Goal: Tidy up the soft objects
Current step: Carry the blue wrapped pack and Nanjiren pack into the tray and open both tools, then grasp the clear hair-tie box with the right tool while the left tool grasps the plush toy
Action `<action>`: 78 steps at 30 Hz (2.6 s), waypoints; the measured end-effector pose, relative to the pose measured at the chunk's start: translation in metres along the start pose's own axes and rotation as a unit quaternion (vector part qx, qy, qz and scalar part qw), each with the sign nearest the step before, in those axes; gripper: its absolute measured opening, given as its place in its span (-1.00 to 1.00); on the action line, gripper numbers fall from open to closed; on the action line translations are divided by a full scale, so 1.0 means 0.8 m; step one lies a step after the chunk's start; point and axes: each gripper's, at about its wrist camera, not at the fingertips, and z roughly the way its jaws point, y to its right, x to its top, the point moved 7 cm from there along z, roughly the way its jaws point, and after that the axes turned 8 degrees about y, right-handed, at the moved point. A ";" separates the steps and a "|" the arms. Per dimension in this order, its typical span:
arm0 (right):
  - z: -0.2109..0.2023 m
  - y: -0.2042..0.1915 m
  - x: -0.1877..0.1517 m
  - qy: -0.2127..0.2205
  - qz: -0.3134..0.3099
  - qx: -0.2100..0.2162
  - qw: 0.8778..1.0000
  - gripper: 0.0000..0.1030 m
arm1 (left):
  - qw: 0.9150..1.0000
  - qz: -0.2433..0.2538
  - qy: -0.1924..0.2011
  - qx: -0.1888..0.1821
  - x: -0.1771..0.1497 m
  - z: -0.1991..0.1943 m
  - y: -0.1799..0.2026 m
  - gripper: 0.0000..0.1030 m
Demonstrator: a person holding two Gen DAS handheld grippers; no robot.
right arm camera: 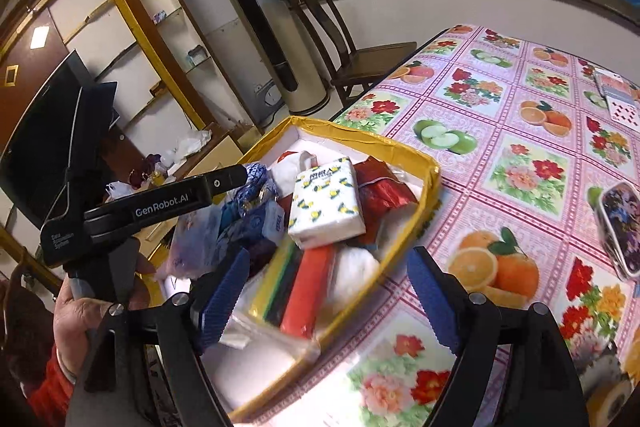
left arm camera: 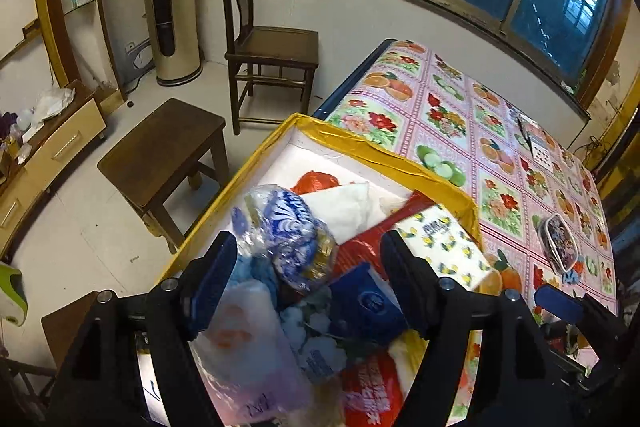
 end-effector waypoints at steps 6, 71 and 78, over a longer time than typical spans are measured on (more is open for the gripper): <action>-0.100 0.063 -0.014 0.036 0.002 -0.051 0.998 0.67 | 0.998 0.009 -0.019 -0.053 -0.020 -0.018 0.056 0.52; -0.107 0.405 0.036 -0.030 0.069 -0.215 0.974 0.59 | 0.920 0.201 -0.231 -0.244 -0.085 0.096 0.419 0.51; -0.151 0.459 0.025 -0.020 0.098 -0.242 0.965 0.59 | 0.879 0.283 -0.257 -0.285 -0.107 0.105 0.507 0.51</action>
